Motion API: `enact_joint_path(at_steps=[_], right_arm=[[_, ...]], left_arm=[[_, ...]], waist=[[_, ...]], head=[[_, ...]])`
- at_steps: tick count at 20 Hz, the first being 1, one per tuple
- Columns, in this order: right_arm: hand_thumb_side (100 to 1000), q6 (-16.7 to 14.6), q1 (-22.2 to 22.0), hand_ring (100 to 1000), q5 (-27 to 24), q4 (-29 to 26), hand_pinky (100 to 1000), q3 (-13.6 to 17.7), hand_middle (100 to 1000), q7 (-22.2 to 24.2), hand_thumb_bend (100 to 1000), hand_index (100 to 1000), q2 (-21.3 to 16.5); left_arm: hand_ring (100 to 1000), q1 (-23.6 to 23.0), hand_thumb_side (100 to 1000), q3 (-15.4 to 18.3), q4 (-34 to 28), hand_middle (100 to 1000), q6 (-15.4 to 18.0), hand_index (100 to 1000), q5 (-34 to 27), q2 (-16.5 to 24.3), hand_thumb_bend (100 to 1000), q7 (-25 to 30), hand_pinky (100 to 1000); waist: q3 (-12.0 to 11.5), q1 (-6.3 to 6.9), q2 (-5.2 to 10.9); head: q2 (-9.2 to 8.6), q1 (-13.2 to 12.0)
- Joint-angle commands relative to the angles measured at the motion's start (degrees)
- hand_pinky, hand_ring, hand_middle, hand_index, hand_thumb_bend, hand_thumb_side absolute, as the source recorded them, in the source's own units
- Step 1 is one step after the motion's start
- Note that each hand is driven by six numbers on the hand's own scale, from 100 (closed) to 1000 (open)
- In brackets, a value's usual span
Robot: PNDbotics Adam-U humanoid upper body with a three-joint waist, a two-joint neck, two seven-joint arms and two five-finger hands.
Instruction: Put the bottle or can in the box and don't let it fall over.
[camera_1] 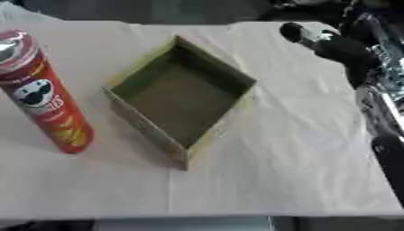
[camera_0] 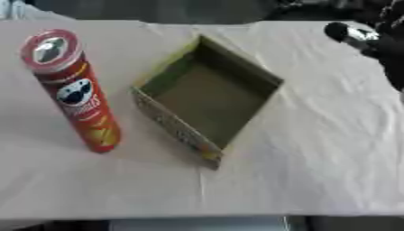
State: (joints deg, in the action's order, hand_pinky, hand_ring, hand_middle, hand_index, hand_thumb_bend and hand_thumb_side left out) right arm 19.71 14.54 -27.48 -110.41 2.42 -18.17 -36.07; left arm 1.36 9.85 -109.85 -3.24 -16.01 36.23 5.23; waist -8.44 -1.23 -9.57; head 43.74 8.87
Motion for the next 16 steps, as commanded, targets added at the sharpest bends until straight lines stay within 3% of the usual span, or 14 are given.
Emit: enact_joint_path(at_steps=[1,9,16], right_arm=[[206,-0.01,0.64,949,0.17,-1.04,968,0.47,950,-0.17,801,1000,-1.88],[208,0.06,0.62,949,0.32,-0.93,968,0.39,949,-0.12,804,1000,-1.82],[206,0.17,0.64,948,0.35,-0.82,968,0.20,947,0.18,801,1000,-1.66]], left_arm=[[1000,0.27,387,0.78,-0.79,997,-0.45,970,0.30,1.39,601,-0.45,884],[1000,0.36,400,-0.13,-0.49,991,-2.42,966,1.25,1.88,621,-1.70,877],[1000,2.04,372,-3.08,0.17,1000,-5.43,967,4.00,2.24,638,-0.81,884]], waist=[[0.07,0.21,0.33],[0.07,0.26,0.00],[0.06,0.17,0.19]], head=[[0.38,-0.23],[0.38,-0.49],[0.38,-0.60]])
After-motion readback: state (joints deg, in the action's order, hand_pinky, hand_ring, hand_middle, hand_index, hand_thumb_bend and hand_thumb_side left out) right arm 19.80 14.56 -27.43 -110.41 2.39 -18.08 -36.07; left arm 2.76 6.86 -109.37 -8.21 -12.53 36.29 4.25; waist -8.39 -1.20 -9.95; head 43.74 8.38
